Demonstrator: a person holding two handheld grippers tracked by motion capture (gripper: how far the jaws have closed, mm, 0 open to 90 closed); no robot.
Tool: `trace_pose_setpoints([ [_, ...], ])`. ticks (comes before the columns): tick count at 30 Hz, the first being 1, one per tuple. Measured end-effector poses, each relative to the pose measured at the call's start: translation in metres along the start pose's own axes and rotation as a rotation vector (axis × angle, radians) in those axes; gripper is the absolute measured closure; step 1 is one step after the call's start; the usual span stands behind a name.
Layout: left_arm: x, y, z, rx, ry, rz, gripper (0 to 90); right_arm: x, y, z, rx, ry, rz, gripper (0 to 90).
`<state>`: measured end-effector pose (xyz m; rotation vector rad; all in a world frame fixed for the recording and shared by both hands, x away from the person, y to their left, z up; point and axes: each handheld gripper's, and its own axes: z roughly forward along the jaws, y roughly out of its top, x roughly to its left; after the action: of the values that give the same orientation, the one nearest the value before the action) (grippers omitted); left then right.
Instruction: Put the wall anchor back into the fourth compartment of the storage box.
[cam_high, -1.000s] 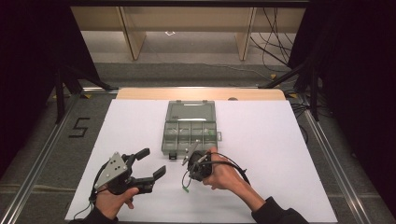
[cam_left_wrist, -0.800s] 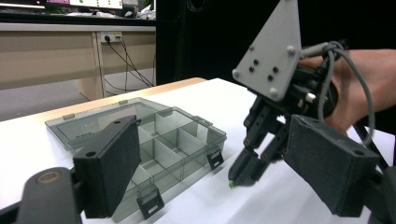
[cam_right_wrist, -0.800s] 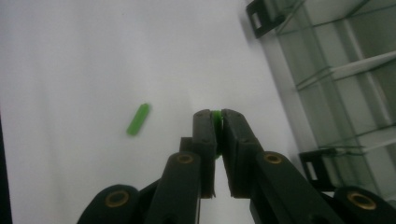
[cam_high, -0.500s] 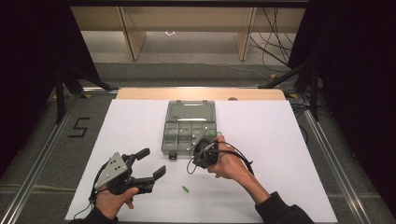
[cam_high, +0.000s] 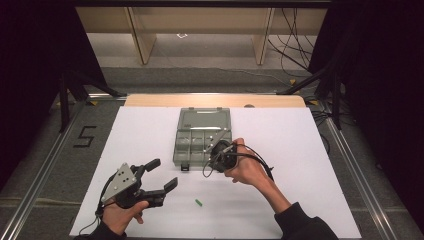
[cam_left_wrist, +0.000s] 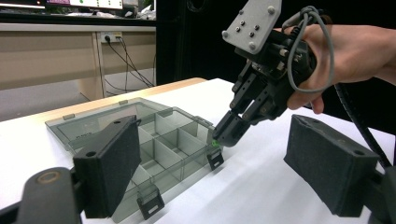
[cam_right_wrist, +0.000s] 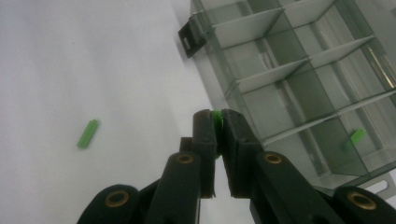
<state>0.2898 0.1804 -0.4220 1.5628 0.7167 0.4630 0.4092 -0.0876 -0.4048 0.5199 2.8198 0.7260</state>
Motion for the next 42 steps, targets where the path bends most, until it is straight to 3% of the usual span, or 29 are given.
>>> trace_pose_setpoints([
  [28, 0.000, 0.000, 0.000, 0.003, 0.006, -0.008, 17.2, -0.073, 0.001, 0.000, -0.005, -0.107, 0.136, 84.3],
  [42, 0.001, 0.000, 0.000, 0.003, 0.003, -0.006, 17.2, -0.096, 0.006, 0.015, 0.023, -0.127, 0.195, 84.3],
])
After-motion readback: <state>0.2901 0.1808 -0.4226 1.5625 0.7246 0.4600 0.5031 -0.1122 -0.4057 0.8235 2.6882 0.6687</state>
